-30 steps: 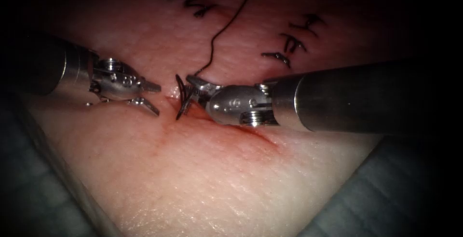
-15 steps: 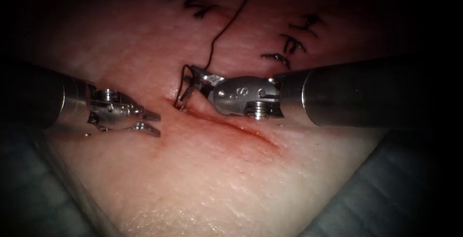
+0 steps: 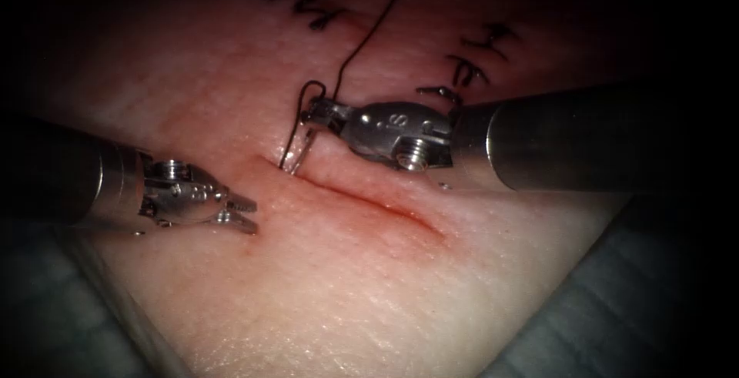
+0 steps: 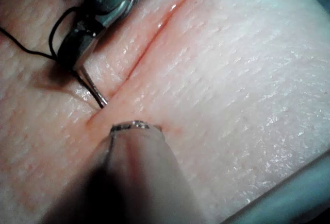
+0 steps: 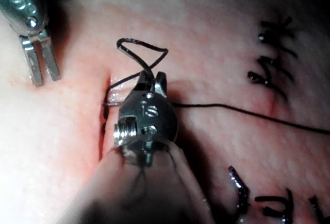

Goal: Wound Closure
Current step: Throw the needle through the tissu beneath the incision

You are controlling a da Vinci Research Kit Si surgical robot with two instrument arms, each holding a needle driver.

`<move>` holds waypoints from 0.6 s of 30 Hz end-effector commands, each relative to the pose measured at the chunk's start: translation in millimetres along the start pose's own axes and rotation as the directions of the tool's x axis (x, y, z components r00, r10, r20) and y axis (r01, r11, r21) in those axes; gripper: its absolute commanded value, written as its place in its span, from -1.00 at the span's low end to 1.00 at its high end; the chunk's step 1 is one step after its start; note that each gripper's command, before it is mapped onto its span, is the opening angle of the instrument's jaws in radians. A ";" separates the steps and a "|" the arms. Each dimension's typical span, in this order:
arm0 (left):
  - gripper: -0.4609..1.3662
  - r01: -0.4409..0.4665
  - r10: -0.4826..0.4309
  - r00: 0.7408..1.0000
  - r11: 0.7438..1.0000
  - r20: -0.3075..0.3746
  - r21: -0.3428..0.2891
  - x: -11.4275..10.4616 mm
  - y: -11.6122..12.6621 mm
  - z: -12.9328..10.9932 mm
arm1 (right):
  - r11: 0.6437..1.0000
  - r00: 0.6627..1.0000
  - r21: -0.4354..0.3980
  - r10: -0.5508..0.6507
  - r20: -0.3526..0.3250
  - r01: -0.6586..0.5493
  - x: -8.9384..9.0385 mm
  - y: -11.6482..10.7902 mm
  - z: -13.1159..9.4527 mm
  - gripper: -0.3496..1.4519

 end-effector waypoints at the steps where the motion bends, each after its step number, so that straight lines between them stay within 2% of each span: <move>1: -0.57 -0.002 0.002 1.000 1.000 0.000 -0.007 -0.1 0.0 -0.1 | 1.000 1.000 0.021 0.019 -0.003 -0.019 0.0 -0.1 0.0 -1.00; 5: -0.59 -0.006 0.006 1.000 1.000 0.000 -0.006 -0.5 0.1 -0.1 | 0.997 0.999 0.063 0.048 -0.010 -0.047 0.2 0.1 0.0 -1.00; 18: -0.67 -0.011 0.011 1.000 1.000 -0.004 -0.020 -2.0 0.8 0.6 | 0.995 0.997 0.065 0.073 -0.034 -0.071 1.2 1.5 -0.1 -1.00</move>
